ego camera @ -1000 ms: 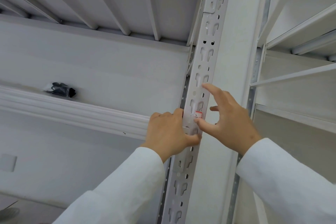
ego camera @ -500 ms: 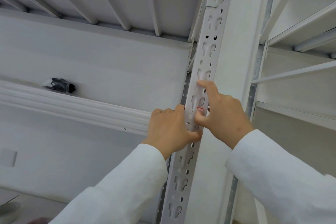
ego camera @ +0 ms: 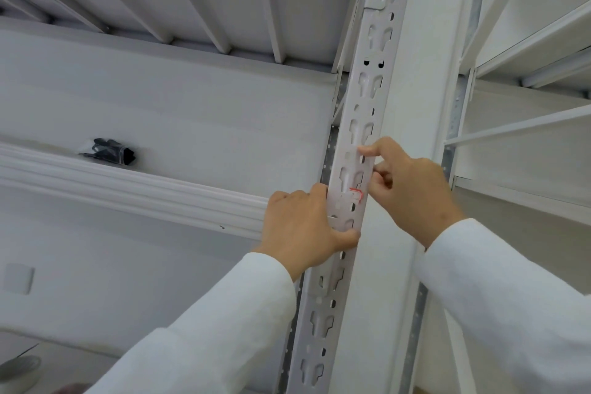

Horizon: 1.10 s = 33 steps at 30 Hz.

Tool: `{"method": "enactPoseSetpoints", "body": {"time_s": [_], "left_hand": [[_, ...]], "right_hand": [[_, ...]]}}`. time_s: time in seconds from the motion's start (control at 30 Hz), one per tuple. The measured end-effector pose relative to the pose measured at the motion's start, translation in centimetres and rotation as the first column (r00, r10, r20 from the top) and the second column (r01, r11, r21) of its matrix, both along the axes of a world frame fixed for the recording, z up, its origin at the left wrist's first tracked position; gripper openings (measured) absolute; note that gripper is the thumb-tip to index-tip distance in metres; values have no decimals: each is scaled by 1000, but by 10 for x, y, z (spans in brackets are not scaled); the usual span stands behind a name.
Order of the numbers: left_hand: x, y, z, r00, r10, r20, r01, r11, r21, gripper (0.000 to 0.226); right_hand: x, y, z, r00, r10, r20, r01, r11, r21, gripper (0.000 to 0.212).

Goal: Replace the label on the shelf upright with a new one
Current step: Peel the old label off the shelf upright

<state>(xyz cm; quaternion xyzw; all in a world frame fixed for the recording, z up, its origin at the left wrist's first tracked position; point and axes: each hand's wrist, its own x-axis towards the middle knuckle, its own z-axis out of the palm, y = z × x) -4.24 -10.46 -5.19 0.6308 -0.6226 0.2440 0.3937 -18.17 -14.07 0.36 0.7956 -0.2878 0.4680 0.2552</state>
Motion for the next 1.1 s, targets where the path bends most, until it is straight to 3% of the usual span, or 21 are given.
{"method": "enactPoseSetpoints", "body": {"time_s": [0.1, 0.23, 0.47, 1.1], "left_hand": [[1, -1, 1, 1000, -1, 1, 1, 1000, 4, 47], [1, -1, 1, 1000, 1, 5, -1, 1000, 9, 47], [0, 1, 2, 1000, 4, 13, -4, 1000, 4, 45], [-3, 2, 0, 1000, 10, 2, -10, 1000, 4, 45]], "right_hand": [[-5, 0, -7, 996, 64, 60, -64, 998, 9, 33], [-6, 8, -15, 964, 142, 223, -160, 985, 64, 19], [8, 14, -23, 971, 112, 211, -162, 958, 236, 45], [23, 23, -18, 988, -5, 155, -30, 975, 220, 37]]}}
